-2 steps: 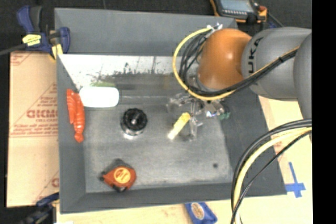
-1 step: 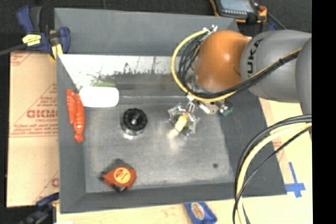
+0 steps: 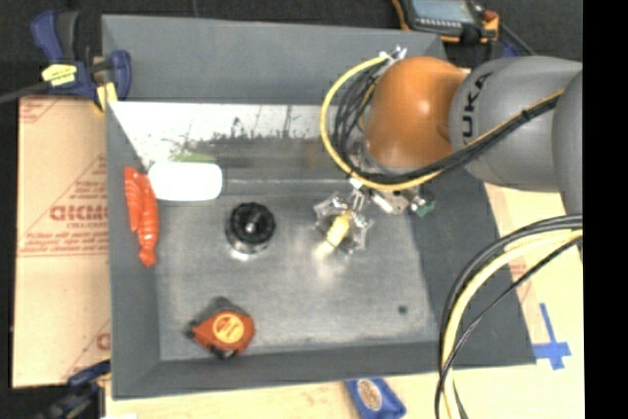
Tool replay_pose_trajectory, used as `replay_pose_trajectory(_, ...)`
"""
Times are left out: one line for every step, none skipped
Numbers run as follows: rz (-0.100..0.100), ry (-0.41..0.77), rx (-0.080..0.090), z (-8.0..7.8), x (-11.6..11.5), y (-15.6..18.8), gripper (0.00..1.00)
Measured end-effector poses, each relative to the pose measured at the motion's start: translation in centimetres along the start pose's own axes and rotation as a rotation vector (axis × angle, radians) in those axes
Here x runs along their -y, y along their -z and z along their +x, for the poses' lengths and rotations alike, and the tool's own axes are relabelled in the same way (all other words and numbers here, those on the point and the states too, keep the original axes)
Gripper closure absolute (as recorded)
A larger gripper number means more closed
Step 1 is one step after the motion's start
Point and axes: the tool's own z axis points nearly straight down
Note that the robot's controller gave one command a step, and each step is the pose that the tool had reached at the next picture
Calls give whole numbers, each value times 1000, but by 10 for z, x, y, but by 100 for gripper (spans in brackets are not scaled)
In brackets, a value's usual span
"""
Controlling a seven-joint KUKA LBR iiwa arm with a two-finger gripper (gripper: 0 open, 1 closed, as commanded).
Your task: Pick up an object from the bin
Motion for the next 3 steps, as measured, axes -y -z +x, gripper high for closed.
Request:
replay_pose_trajectory(-5,-1,-4,1,-1,5,100)
replay_pose_trajectory(-6,-1,-6,2,-2,24,100)
replay_pose_trajectory(1,-1,0,0,0,39,100)
